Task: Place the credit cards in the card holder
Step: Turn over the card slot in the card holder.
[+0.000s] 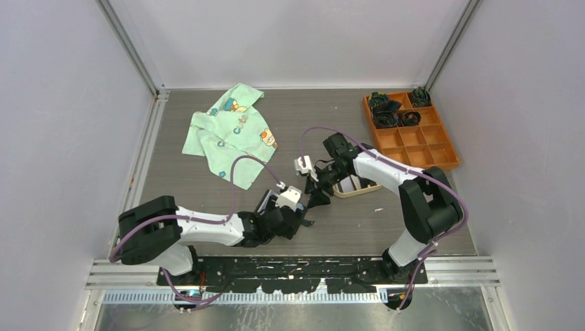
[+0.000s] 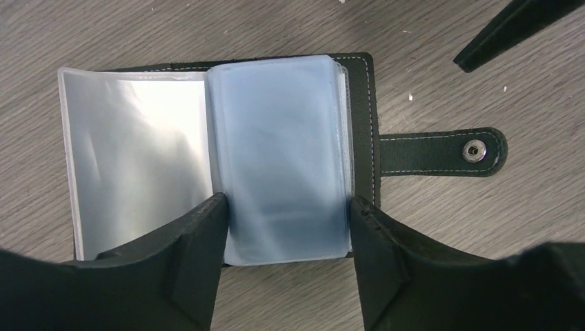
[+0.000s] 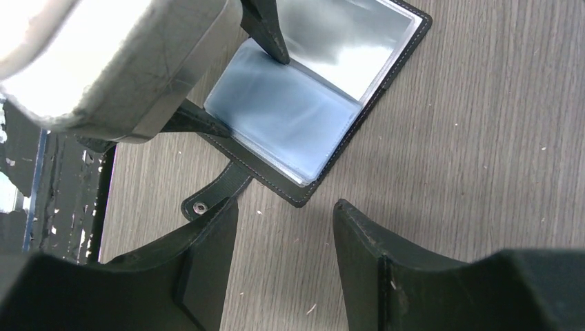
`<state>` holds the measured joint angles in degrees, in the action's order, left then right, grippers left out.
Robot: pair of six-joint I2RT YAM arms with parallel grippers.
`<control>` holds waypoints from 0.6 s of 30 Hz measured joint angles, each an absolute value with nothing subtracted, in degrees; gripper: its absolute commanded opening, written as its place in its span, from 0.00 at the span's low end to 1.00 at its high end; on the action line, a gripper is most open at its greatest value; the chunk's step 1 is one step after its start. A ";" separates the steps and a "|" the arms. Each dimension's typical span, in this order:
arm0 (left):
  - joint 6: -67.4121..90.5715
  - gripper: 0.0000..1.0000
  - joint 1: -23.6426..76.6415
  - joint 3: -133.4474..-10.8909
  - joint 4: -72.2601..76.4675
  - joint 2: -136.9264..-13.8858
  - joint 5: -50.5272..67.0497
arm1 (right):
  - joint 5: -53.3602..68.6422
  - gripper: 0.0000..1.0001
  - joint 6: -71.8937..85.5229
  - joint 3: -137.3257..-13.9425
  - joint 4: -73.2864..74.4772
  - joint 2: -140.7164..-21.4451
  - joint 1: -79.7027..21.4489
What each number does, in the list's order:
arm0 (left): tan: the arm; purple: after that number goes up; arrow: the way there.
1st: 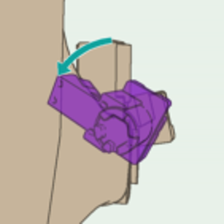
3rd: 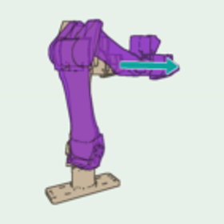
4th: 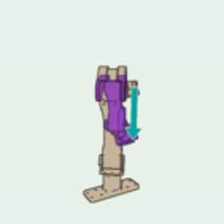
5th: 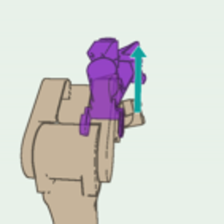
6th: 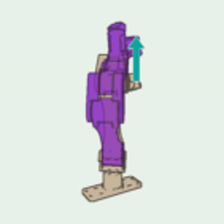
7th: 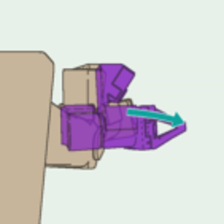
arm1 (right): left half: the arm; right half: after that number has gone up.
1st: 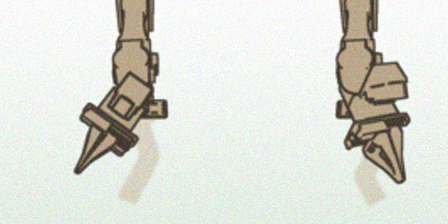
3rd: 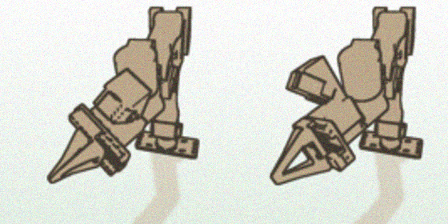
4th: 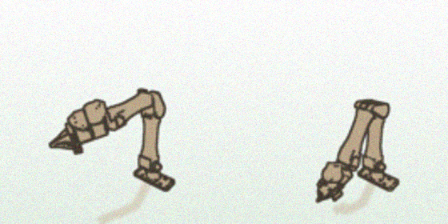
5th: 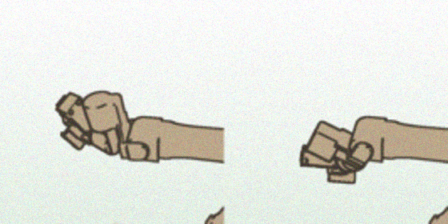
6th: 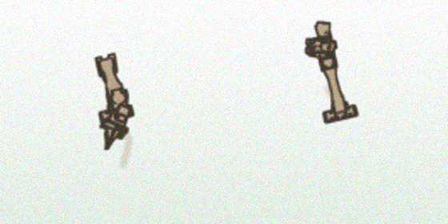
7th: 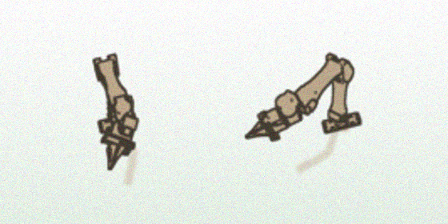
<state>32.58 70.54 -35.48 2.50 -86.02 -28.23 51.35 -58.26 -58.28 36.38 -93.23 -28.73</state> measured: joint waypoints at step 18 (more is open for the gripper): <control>33.98 0.29 61.58 -28.99 4.03 -77.28 -17.28 | 54.65 0.55 -61.47 -57.89 38.41 -93.23 -28.49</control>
